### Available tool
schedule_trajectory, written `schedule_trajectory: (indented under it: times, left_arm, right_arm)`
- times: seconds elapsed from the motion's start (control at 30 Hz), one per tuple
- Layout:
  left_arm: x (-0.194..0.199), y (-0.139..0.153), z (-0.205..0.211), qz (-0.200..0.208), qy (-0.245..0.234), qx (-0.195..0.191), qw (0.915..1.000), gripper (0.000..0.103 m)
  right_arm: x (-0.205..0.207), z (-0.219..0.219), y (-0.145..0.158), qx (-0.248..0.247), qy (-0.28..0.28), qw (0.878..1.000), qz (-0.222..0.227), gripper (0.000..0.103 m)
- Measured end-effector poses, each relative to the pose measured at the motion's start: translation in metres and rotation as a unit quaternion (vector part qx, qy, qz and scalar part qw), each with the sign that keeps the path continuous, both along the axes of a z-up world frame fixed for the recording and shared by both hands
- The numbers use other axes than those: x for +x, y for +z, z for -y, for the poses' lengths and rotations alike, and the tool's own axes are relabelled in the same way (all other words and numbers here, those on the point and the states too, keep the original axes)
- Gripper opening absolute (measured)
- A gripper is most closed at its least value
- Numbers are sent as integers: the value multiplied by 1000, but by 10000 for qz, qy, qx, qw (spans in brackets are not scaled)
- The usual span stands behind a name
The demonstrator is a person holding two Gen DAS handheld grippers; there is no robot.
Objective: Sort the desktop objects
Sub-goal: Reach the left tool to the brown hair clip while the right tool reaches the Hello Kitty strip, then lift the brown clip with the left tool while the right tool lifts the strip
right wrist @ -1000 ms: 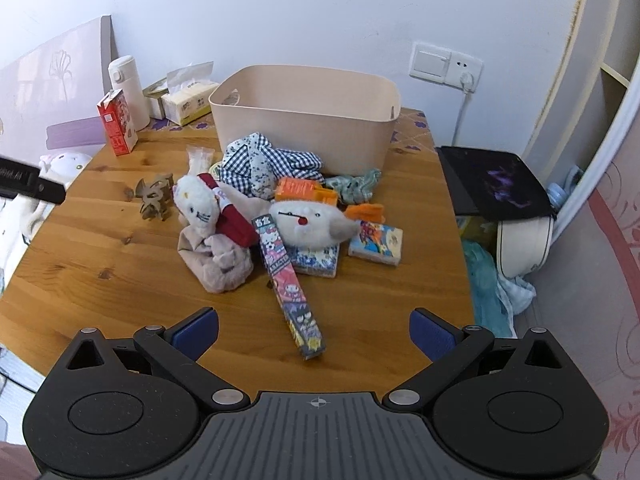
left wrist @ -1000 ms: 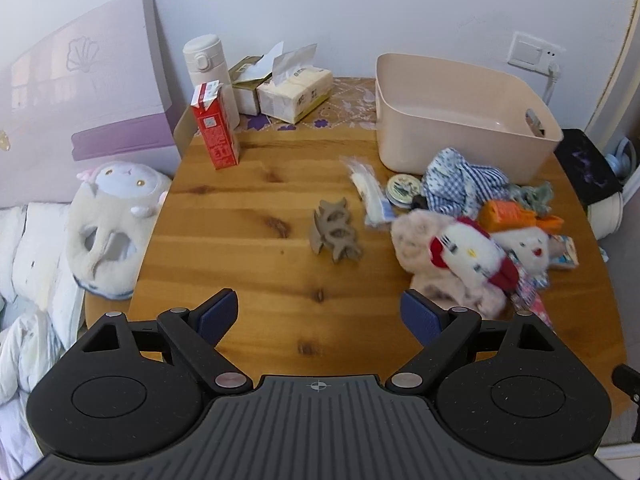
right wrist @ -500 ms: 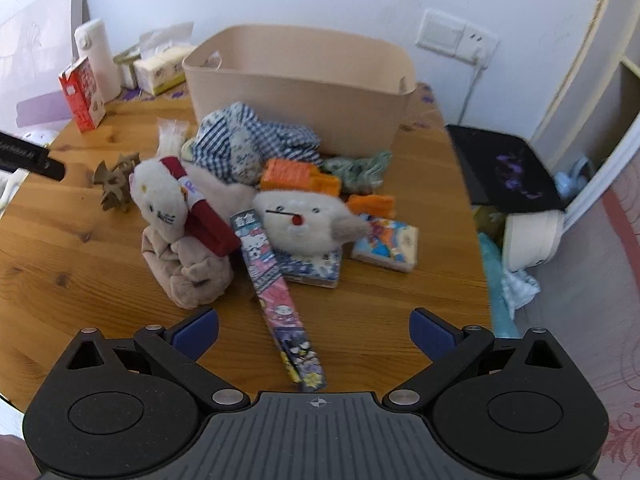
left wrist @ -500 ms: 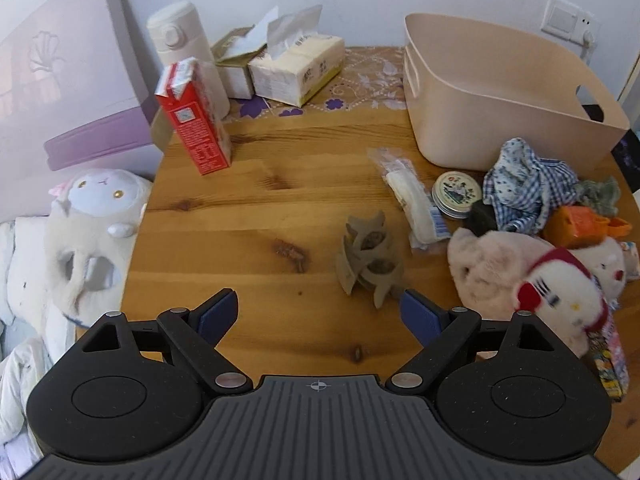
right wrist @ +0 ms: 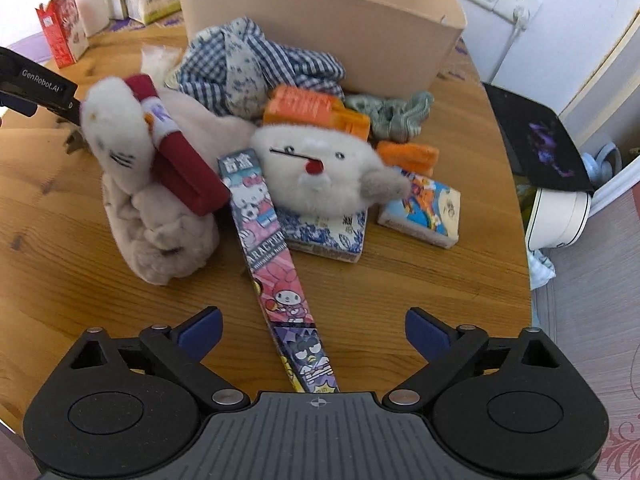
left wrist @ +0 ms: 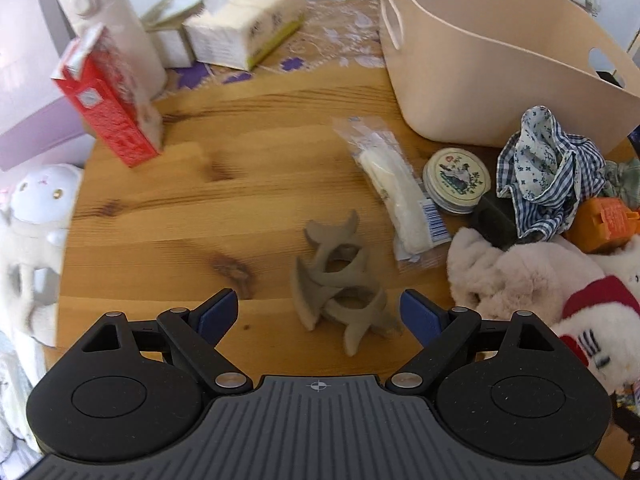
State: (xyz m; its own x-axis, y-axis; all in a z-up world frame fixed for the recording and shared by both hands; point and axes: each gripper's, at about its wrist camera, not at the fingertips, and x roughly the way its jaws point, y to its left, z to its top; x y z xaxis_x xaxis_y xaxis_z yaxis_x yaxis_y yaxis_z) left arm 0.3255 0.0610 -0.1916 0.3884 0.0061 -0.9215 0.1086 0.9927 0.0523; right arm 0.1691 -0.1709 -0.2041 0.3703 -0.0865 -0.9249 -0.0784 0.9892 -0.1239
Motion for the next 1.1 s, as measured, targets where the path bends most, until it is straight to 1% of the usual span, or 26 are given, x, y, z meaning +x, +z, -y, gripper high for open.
schedule_trajectory:
  times: [0.07,0.2,0.23,0.27,0.3,0.37,0.43,0.47,0.5,0.53,0.6,0.77,0.9,1.1]
  left_arm:
    - [5,-6,3,-85,-10,-81,9999,90]
    - [12,-17,10,-174,-29,-71,9998,89]
    - [13,-20,11,-205,-12,-65,9998,88]
    - [15,-21,11,-231,6,-77,9997,82]
    - [16,-23,11,-267,21,-91,9996,75]
    - [17,-26,10,-298,39,-120,9995,72]
    - [18,-25,11,-278,62,-133,9995,68]
    - [18,-25,11,-257,68,-137,9996,61]
    - [18,-24,11,-241,66,-141,9996,57]
    - [18,-23,11,-250,60,-143,9996,57]
    - [17,-22,11,-259,32,-133,9996,54]
    - [12,-19,13,-206,-133,-26,9997,50]
    - [8,-15,7,-253,7,-79,9996,50]
    - [-3,-2,-7,-240,119,-190,9995,50]
  right_arm:
    - [1,2,-4,-31,46,10000,-41,95]
    - [3,0,-10,-19,214,9997,-67,90]
    - [3,-1,-11,-8,257,9996,-66,89]
    - [4,-2,-13,12,305,9995,-69,87]
    - [5,-3,-14,28,365,9993,-55,81]
    - [9,-7,-16,26,478,9988,-31,73]
    - [11,-9,-16,66,521,9986,-11,69]
    - [12,-10,-17,101,553,9984,2,66]
    - [13,-11,-17,126,592,9982,10,61]
    - [14,-12,-17,155,637,9978,28,57]
    - [15,-13,-18,276,757,9967,55,38]
    - [14,-13,-17,512,990,9937,144,23]
    - [9,-10,-13,649,1016,9924,261,22]
    - [2,-3,2,803,1037,9902,475,22]
